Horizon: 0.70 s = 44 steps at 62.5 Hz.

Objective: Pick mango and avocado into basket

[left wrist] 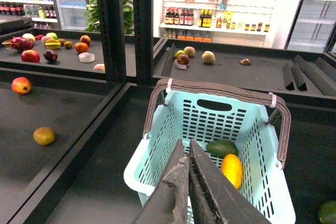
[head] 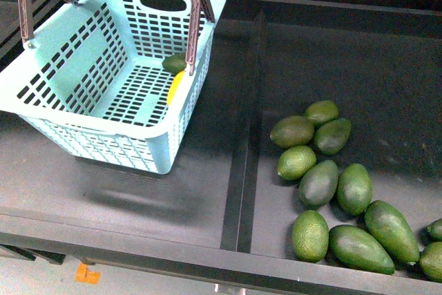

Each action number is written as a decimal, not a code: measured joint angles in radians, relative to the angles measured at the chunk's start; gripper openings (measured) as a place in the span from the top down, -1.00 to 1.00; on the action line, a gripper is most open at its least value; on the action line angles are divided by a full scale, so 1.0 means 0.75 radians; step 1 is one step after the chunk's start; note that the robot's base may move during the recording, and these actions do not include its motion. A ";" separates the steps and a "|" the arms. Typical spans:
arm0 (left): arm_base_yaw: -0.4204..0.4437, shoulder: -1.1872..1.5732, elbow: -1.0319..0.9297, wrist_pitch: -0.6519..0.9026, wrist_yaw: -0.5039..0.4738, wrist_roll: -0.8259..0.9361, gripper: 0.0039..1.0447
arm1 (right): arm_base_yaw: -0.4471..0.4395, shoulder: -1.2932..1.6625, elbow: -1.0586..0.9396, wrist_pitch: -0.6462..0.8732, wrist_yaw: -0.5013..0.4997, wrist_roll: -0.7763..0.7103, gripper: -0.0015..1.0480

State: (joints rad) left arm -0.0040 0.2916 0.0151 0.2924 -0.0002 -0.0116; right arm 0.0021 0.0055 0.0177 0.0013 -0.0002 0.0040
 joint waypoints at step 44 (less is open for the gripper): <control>0.001 -0.380 0.001 -0.388 -0.001 0.001 0.96 | 0.000 0.000 0.000 0.000 0.001 0.000 -0.83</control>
State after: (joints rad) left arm -0.0036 0.0063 0.0154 0.0013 -0.0006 -0.0113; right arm 0.0021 0.0055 0.0177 0.0013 0.0002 0.0040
